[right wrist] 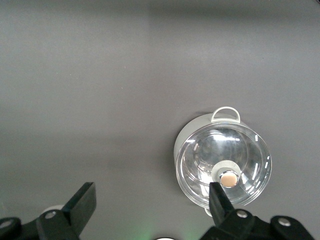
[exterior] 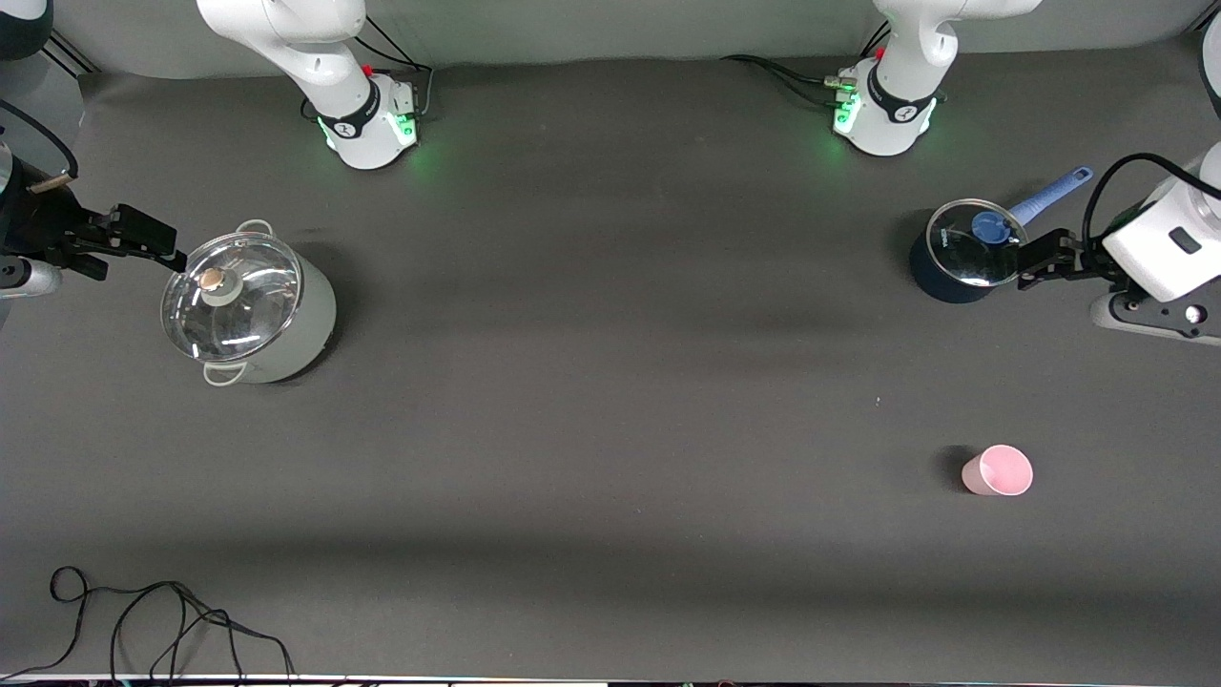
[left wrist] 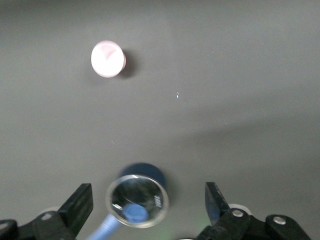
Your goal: Transfer pink cup from left to right arm
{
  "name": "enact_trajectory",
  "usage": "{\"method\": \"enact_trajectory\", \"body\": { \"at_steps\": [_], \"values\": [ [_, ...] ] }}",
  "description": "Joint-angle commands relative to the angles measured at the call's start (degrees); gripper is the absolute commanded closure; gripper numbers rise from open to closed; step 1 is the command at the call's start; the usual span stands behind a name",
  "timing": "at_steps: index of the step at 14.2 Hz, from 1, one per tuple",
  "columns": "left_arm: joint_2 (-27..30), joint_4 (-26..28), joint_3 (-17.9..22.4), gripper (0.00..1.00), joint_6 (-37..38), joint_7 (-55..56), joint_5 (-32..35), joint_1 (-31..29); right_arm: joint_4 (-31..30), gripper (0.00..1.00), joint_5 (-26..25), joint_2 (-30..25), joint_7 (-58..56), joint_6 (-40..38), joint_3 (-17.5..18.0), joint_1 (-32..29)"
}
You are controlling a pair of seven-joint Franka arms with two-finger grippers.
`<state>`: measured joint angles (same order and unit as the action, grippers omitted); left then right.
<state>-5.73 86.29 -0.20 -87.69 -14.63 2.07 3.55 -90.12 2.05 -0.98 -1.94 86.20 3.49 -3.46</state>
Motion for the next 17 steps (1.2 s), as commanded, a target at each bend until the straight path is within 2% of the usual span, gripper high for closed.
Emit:
{"method": "enact_trajectory", "body": {
  "at_steps": [1, 5, 9, 11, 14, 17],
  "values": [
    [-1.1, -2.0, 2.1, 0.0, -2.5, -20.5, -2.1, -4.1, 0.2, 0.0, -0.3, 0.0, 0.3, -0.7, -0.2, 0.2],
    [-3.1, -1.5, 2.1, 0.0, -2.9, -38.4, -11.1, -12.8, 0.2, 0.0, -0.3, 0.0, 0.3, -0.7, -0.2, 0.2],
    [-4.2, -1.4, 2.1, 0.0, -3.4, -48.3, -12.3, -15.8, 0.2, 0.0, -0.3, 0.0, 0.3, -0.7, -0.2, 0.2],
    [-5.4, -1.4, 2.2, 0.0, -4.3, -55.1, -15.4, -18.7, 0.2, 0.0, -0.3, 0.0, 0.3, -0.7, -0.2, 0.2],
    [-9.9, -1.4, 2.2, 0.0, -5.0, -65.3, -21.9, -24.3, 0.0, 0.0, -0.3, 0.0, 0.3, -0.7, -0.2, 0.3],
    [-16.7, -1.4, 2.2, 0.0, -6.8, -77.3, -29.7, -29.8, 0.0, 0.0, -0.3, 0.0, 0.3, -0.7, -0.2, 0.3]
  ]
}}
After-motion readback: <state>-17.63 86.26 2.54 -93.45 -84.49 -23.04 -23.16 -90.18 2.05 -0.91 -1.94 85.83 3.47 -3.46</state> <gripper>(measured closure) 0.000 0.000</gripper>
